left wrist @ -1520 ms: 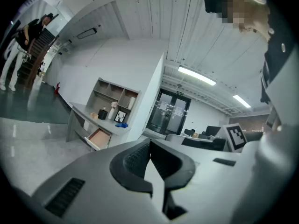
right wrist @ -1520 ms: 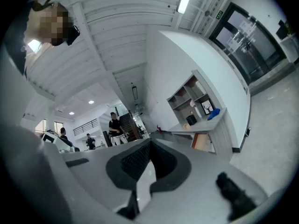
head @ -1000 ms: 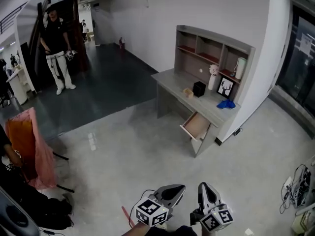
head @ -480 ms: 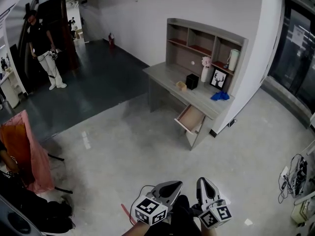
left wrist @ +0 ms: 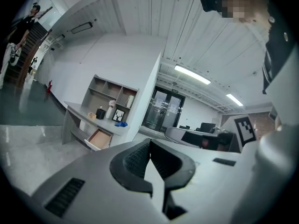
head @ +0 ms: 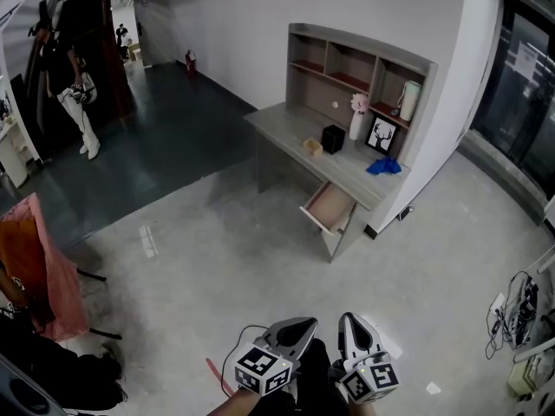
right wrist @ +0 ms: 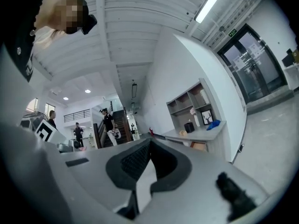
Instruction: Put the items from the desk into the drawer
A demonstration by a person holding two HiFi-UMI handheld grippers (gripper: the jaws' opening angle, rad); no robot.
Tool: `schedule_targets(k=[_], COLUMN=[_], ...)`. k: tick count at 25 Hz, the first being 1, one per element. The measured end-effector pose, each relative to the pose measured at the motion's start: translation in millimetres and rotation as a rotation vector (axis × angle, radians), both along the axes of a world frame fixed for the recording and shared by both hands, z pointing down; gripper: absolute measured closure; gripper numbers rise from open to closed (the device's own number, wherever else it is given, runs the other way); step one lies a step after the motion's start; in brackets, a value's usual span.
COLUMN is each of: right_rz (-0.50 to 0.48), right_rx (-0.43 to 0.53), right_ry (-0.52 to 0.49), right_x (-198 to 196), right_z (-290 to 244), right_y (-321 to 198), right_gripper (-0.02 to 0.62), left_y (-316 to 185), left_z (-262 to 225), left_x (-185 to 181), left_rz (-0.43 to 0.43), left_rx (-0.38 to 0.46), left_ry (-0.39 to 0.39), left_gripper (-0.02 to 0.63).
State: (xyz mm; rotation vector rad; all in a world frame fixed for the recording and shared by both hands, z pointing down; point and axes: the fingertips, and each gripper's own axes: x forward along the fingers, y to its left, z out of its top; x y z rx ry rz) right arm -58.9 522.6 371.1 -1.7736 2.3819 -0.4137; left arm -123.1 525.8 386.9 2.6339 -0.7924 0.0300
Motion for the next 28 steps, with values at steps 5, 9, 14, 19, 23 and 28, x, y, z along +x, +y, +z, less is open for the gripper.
schedule_targets(k=[5, 9, 14, 19, 23, 28], right_rz=[0.084, 0.077, 0.025, 0.009, 0.0, -0.023], right_rx=[-0.092, -0.099, -0.111, -0.117, -0.116, -0.117], right_ry=[0.051, 0.06, 0.071, 0.109, 0.143, 0.156], right_x=[29.1, 42.9, 58.1, 79.1, 94.8, 106.6], right_z=[12.7, 13.1, 14.8, 12.4, 12.5, 13.2], right_y=[-30.1, -55.9, -91.2, -129.6, -154.3, -178.3], right_gripper=[0.584, 0.584, 0.584, 0.584, 0.584, 0.584], left_y=[-29.4, -59.3, -92.1, -129.2, -153.6, -180.1], left_z=[0.8, 2.8, 1.0, 1.3, 1.4, 3.6], left_x=[16.7, 31.1, 55.9, 79.0, 92.8, 106.6], left_rz=[-0.019, -0.029, -0.027, -0.052, -0.068, -0.09], left_rx=[-0.001, -0.003, -0.005, -0.018, -0.018, -0.026], left_ry=[-0.008, -0.018, -0.02, -0.019, -0.032, -0.038], left_gripper=[0.595, 0.595, 0.595, 0.595, 0.595, 0.595])
